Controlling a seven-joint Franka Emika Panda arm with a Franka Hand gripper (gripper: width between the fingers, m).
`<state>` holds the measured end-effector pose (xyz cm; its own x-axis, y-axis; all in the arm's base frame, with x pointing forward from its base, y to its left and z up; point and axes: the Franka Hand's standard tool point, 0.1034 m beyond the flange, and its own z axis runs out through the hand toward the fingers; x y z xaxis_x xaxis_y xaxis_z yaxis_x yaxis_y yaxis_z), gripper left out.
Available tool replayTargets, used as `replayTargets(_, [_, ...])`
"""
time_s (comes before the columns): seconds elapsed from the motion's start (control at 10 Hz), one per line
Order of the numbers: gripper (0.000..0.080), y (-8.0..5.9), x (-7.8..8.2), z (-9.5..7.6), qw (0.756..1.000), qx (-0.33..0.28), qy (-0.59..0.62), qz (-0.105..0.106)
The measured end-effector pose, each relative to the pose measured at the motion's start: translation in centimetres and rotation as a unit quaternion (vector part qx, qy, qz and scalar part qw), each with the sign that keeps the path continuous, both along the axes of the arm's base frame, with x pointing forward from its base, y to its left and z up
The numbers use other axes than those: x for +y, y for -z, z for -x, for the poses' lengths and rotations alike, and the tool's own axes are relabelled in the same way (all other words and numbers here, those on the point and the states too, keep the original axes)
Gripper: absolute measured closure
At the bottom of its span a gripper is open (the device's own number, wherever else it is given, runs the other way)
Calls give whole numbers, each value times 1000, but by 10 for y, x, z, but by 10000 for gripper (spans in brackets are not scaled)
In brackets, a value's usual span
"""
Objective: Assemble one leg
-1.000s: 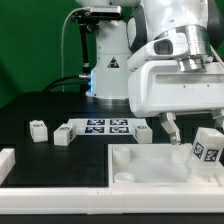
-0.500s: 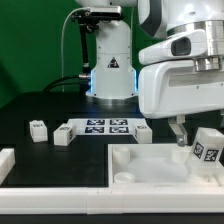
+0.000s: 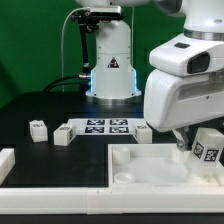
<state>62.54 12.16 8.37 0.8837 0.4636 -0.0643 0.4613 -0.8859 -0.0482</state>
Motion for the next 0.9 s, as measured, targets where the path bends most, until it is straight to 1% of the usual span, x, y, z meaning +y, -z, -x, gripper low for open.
replayTargets(0.2, [150,0,1,-1,1000,-3,0,-1])
replayTargets(0.3, [275,-1,2,-3,1000,-9,0,-2])
replayTargets(0.4, [275,-1,2,-4,1000,-9,0,-2])
replayTargets(0.5, [415,-1,2,-3,1000,-9,0,-2])
replayTargets(0.6, [510,-1,2,-3,1000,-9,0,-2])
replayTargets(0.9, [509,-1,2,-3,1000,-9,20,-2])
